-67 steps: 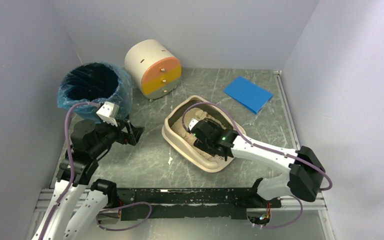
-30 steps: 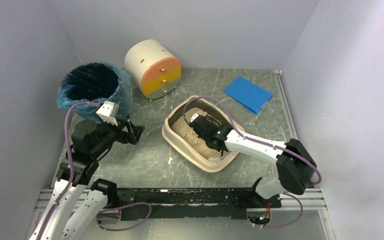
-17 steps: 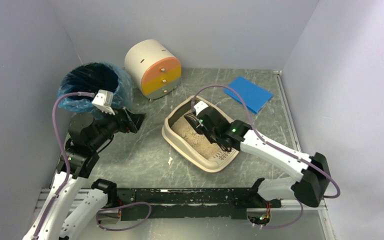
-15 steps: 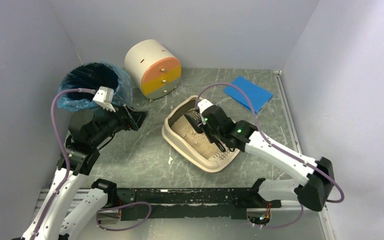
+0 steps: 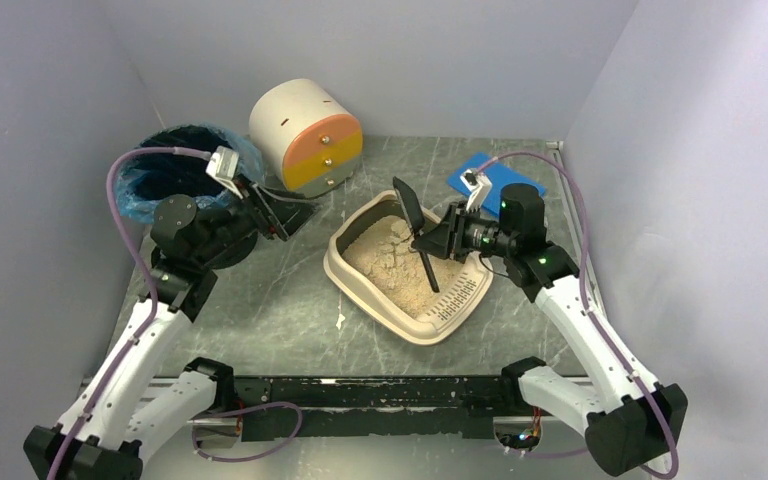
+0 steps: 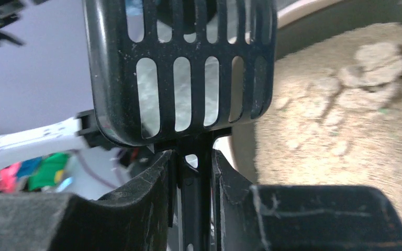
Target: Clean the litter box
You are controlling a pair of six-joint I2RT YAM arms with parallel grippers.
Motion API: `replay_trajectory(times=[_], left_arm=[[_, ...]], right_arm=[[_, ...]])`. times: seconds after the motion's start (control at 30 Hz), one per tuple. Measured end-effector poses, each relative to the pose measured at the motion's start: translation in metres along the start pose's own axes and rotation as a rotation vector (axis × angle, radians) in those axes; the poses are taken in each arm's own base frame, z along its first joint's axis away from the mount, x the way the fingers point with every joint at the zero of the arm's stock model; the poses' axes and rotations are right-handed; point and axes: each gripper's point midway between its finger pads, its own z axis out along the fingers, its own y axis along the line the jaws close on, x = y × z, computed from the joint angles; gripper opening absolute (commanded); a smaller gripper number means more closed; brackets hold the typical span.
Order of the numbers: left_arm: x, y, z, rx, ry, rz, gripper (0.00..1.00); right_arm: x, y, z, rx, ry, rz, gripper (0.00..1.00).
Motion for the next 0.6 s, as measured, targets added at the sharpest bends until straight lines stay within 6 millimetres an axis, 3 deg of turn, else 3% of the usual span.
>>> replay_trajectory(times=[0.2,0.33,0.43,0.6], left_arm=[[0.003,-0.016,0.018,0.086,0.025,-0.205,0.78],[0.013,-0.030,0.027,0.119,0.053,-0.274,0.79],[0.029,-0.035,0.039,0.123,0.094,-0.311,0.80],[0.058,-0.026,0.060,0.085,0.160,-0.358,0.81]], right_arm=[[0.010,0.029,-0.008,-0.286,0.009,0.178,0.07],[0.006,0.050,-0.015,-0.413,0.018,0.213,0.07],[0.000,0.062,-0.020,-0.485,0.005,0.230,0.07],[-0.010,0.077,-0.029,-0.561,-0.010,0.251,0.08]])
